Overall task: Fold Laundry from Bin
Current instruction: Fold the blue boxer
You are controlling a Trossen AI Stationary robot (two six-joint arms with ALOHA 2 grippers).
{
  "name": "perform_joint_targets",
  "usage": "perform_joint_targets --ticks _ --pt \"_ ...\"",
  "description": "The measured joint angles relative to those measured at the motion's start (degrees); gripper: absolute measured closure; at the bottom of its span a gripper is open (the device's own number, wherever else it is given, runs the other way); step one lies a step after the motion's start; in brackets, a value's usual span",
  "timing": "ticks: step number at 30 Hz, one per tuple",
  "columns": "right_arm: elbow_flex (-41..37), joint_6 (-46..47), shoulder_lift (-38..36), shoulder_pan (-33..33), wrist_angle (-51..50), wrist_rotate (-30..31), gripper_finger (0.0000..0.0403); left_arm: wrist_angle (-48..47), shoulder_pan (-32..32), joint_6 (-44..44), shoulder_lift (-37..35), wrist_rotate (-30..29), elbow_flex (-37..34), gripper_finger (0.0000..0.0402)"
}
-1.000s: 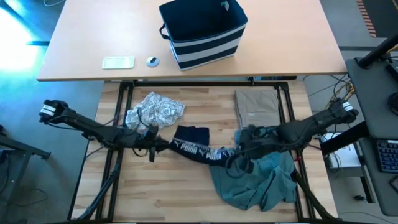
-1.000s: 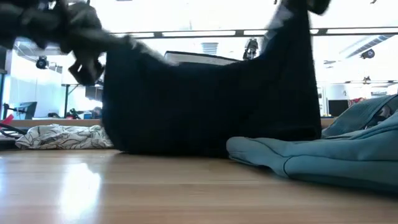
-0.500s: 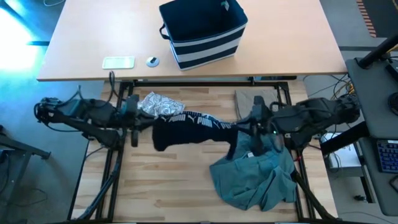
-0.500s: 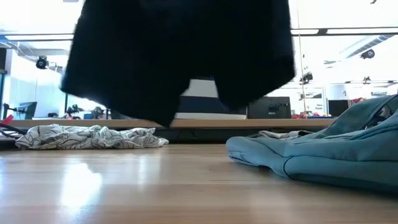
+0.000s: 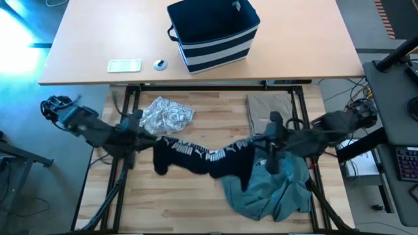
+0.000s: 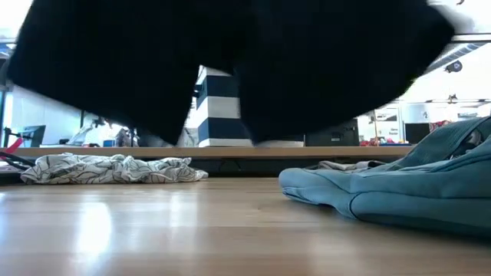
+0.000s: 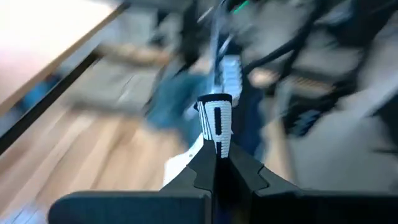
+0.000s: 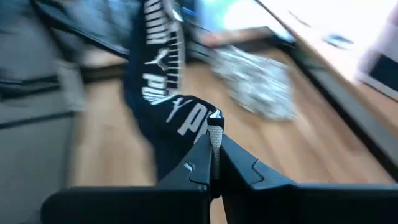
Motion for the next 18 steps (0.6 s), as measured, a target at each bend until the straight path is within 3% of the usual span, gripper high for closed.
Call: perform_joint_targets --ticks 4,8,14,18 --pt "-5.0 3.2 1.7 -4.0 -1.8 1.8 0.0394 -2.9 4.2 -5.2 -0.2 -1.0 -7.0 0.0402" --pt "-7.8 1.3 3.9 -10.1 -1.7 2.3 0.0394 -2.7 10.3 -3.2 -1.8 -1.0 -11.1 0.0402" --pt "-6.2 -11.5 6.2 -18.7 4.4 2.5 0.0394 -3.7 21.4 4.6 -4.0 -0.2 -6.3 0.0402" --pt "-6.1 -16.4 5.9 -19.6 8.0 1.7 0.0394 -4.6 22.5 6.6 -5.3 4.2 -4.0 0.0402"
